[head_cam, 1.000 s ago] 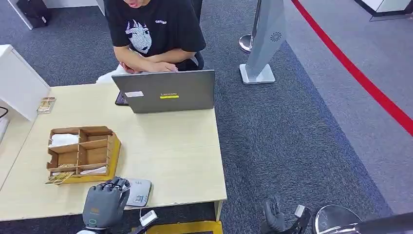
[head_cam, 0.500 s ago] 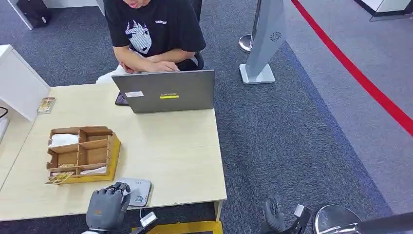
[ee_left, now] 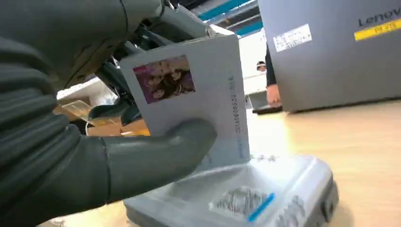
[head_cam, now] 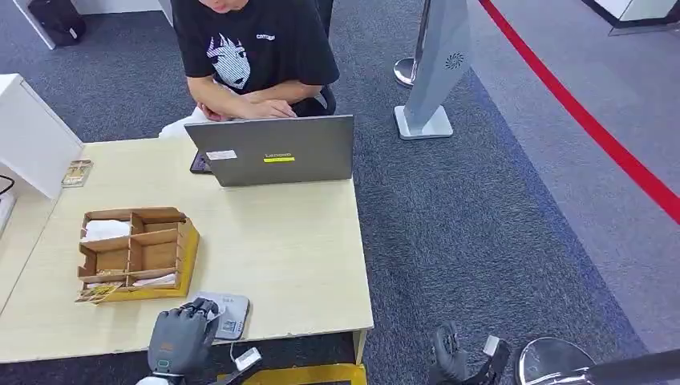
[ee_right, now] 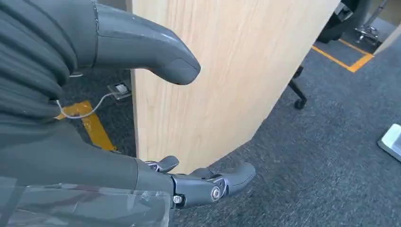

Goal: Pass the card to the sensor for recognition and then transmit it.

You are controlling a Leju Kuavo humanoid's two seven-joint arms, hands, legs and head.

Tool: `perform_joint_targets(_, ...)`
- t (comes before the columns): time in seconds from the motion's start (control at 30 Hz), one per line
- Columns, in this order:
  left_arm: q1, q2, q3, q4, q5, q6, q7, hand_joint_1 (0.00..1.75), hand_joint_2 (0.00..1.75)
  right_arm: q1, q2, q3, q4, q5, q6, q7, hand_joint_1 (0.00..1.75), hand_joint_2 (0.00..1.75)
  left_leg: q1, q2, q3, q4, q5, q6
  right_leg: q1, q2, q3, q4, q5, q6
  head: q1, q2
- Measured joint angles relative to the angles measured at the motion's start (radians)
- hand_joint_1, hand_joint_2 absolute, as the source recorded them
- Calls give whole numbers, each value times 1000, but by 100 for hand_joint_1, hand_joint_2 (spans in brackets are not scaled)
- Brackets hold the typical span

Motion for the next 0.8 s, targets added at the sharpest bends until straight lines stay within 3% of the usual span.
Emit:
perform_joint_targets(0.13,-6,-11,0,-132,-13,-23,-11,175,175,-2,0,3,0,14,-4,0,0,175,0,0,0,0,0,0,0,-1,0,0,0,0,0,0)
perform_joint_targets(0.23,-35,-4,-4,-194,-15,-42,30,175,175,-2,0,6,0,22,-8,3,0,175,0,-1,0,0,0,0,0,-1,0,0,0,0,0,0)
perform_joint_targets(0.33,-103,31,-15,-224,-16,-63,98,175,175,-7,0,18,0,39,-13,10,0,175,0,-1,0,0,1,0,0,-1,0,1,0,0,0,0)
perform_joint_targets(0.47,-162,53,-15,-232,-17,-79,102,175,175,-13,1,27,0,43,-15,16,0,175,0,-1,0,0,2,-1,0,-1,0,1,0,-1,0,0)
perform_joint_targets(0.57,-224,71,-8,-222,-13,-135,117,175,175,-18,3,32,0,54,-16,23,0,175,0,-1,-1,0,2,-1,0,-1,0,1,0,-1,0,0)
perform_joint_targets(0.67,-300,88,9,-181,-9,-160,112,175,175,-25,9,43,0,61,-17,27,0,175,0,-1,0,0,2,-1,0,-1,0,2,1,-1,0,0)
perform_joint_targets(0.8,-388,125,16,-86,-16,-190,162,175,175,-31,13,52,1,71,-17,32,0,175,0,-1,0,0,3,-1,0,-1,-1,2,1,-1,0,0)
